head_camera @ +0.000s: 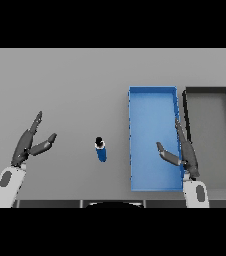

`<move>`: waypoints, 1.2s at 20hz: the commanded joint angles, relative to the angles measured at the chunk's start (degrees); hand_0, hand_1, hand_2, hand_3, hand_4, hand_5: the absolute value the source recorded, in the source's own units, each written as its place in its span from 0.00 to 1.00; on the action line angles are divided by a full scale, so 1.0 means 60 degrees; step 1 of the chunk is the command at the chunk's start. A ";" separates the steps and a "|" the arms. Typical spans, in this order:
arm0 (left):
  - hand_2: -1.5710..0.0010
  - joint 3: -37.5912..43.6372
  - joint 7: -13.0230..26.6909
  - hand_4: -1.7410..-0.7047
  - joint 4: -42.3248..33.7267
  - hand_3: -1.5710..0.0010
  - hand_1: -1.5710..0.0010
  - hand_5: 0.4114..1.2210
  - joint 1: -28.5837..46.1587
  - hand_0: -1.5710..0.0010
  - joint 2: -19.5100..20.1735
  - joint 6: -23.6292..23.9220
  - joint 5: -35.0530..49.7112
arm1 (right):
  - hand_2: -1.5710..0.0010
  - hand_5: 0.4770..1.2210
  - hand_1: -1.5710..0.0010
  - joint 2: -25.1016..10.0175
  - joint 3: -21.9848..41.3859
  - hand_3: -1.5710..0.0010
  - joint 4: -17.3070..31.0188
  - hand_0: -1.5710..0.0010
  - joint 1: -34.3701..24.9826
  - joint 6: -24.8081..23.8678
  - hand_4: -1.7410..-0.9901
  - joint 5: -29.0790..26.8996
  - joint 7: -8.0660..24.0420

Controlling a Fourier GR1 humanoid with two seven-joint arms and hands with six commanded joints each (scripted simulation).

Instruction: Pick up the blue pipe and place it into the blue bin.

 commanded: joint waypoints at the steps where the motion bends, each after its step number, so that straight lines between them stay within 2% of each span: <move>1: 1.00 0.0000 0.0008 0.75 -0.0021 1.00 1.00 0.23 -0.0009 1.00 0.0027 -0.0126 0.0097 | 1.00 0.20 1.00 -0.0007 -0.0006 1.00 -0.0096 1.00 0.0004 0.0020 0.71 -0.0050 0.0126; 4: 1.00 -0.0275 -0.0139 0.74 -0.0443 1.00 1.00 0.21 0.0214 1.00 0.0302 -0.0830 0.0267 | 1.00 0.19 1.00 -0.0035 0.0029 1.00 -0.0184 1.00 -0.0063 -0.0004 0.73 0.0012 0.0428; 6: 1.00 -0.0428 -0.0074 0.71 -0.0803 1.00 1.00 0.19 0.0369 1.00 0.0686 -0.1300 0.0337 | 1.00 0.19 1.00 -0.0054 0.0019 1.00 -0.0110 1.00 -0.0012 0.0034 0.75 -0.0008 0.0215; 8: 1.00 -0.0922 0.0054 0.67 -0.1188 1.00 1.00 0.15 0.0557 1.00 0.0628 -0.1616 0.0172 | 1.00 0.19 1.00 0.0037 0.0134 1.00 -0.0054 1.00 -0.0075 0.0017 0.75 0.0093 0.0272; 11: 1.00 -0.1637 0.0599 0.61 -0.1616 1.00 1.00 0.11 0.0598 1.00 0.0340 -0.1895 -0.0045 | 1.00 0.19 1.00 -0.0091 0.0060 1.00 -0.0098 1.00 0.0003 0.0050 0.77 0.0084 0.0246; 13: 1.00 -0.2064 0.0791 0.59 -0.1718 1.00 1.00 0.08 0.0644 1.00 0.0152 -0.1909 -0.0421 | 1.00 0.19 1.00 -0.0043 0.0077 1.00 -0.0286 1.00 0.0154 0.0082 0.74 -0.0007 0.0187; 14: 1.00 -0.2229 0.1090 0.58 -0.1702 1.00 1.00 0.06 0.0506 1.00 -0.0028 -0.1877 -0.0527 | 1.00 0.19 1.00 -0.0066 0.0045 1.00 -0.0300 1.00 0.0166 0.0126 0.74 -0.0071 0.0271; 16: 1.00 -0.2553 0.1059 0.58 -0.1703 1.00 1.00 0.05 0.0498 1.00 -0.0241 -0.1932 -0.0782 | 1.00 0.18 1.00 0.0028 0.0047 1.00 -0.0204 1.00 0.0002 0.0052 0.72 -0.0066 0.0476; 19: 1.00 -0.2801 0.1082 0.57 -0.1322 1.00 1.00 0.05 0.0153 1.00 -0.0869 -0.1845 -0.0966 | 1.00 0.20 1.00 -0.0005 0.0058 1.00 -0.0107 1.00 0.0059 0.0156 0.70 -0.0082 0.0351; 21: 1.00 -0.2975 0.0907 0.57 -0.0972 1.00 1.00 0.06 -0.0082 1.00 -0.1309 -0.1723 -0.1222 | 1.00 0.20 1.00 0.0044 0.0038 1.00 -0.0060 1.00 0.0007 0.0080 0.70 -0.0056 0.0382; 24: 1.00 -0.3062 0.1025 0.57 -0.0394 1.00 1.00 0.06 -0.0568 1.00 -0.2018 -0.1578 -0.1283 | 1.00 0.19 1.00 0.0033 0.0050 1.00 -0.0212 1.00 0.0128 0.0033 0.72 0.0013 0.0388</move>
